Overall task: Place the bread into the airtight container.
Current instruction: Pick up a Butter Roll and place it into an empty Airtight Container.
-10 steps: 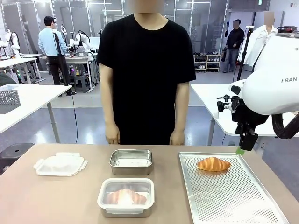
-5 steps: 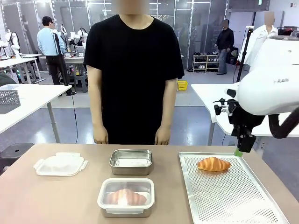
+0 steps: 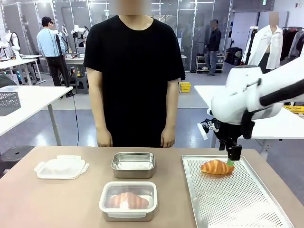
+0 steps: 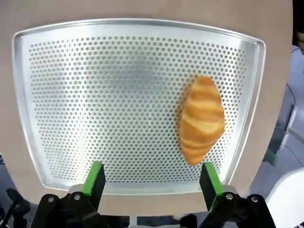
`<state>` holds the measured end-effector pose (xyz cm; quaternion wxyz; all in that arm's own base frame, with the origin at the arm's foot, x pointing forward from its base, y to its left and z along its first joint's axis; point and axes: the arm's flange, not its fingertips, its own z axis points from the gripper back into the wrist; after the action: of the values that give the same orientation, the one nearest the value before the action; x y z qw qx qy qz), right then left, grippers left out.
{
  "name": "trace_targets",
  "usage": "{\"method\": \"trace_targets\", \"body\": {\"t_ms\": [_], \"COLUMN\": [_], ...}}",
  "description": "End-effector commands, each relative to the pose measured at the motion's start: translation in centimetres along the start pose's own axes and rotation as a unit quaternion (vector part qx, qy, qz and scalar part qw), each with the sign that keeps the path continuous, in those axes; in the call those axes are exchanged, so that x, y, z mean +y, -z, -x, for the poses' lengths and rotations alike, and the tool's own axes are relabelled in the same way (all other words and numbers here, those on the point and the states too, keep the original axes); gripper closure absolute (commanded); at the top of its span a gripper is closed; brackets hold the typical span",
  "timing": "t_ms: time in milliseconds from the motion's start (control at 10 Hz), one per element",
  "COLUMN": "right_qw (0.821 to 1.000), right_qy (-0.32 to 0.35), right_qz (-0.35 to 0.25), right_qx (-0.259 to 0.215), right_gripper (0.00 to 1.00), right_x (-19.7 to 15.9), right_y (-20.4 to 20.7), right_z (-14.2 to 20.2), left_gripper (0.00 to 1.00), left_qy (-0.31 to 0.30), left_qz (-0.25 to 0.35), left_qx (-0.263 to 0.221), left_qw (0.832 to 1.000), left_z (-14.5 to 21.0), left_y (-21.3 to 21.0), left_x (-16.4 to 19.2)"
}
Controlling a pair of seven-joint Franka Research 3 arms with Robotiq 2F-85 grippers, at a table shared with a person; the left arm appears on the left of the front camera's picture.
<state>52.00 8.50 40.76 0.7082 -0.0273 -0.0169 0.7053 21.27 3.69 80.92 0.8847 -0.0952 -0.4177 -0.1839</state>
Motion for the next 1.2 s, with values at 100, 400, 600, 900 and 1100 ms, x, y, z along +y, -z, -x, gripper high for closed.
{"method": "trace_targets", "body": {"t_ms": [100, 400, 600, 900, 1100], "right_qw": [1.000, 1.000, 0.999, 0.999, 0.998], "right_qy": [0.001, 0.014, 0.025, 0.032, 0.037], "right_qz": [-0.017, -0.020, -0.028, -0.033, -0.053], "right_qx": [-0.009, -0.003, -0.014, -0.021, -0.029], "right_gripper": [0.00, 0.00, 0.00, 0.00, 0.00], "right_x": [-4.0, -6.0, -7.0, -8.4, -8.9], "right_y": [1.4, 4.5, 6.1, 8.7, 10.0], "right_z": [-0.1, -0.5, -0.2, 0.4, 0.5], "left_gripper": [0.00, 0.00, 0.00, 0.00, 0.00], "left_qy": [0.001, 0.001, 0.001, 0.001, 0.001], "left_qz": [0.000, 0.000, 0.000, 0.000, 0.000], "left_qx": [0.000, 0.000, 0.000, 0.000, 0.000], "left_qw": [1.000, 1.000, 1.000, 1.000, 1.000], "left_z": [-0.1, -0.1, -0.1, -0.1, -0.1], "left_y": [0.0, 0.0, 0.0, 0.0, 0.0], "left_x": [0.0, 0.0, 0.0, 0.0, 0.0]}}
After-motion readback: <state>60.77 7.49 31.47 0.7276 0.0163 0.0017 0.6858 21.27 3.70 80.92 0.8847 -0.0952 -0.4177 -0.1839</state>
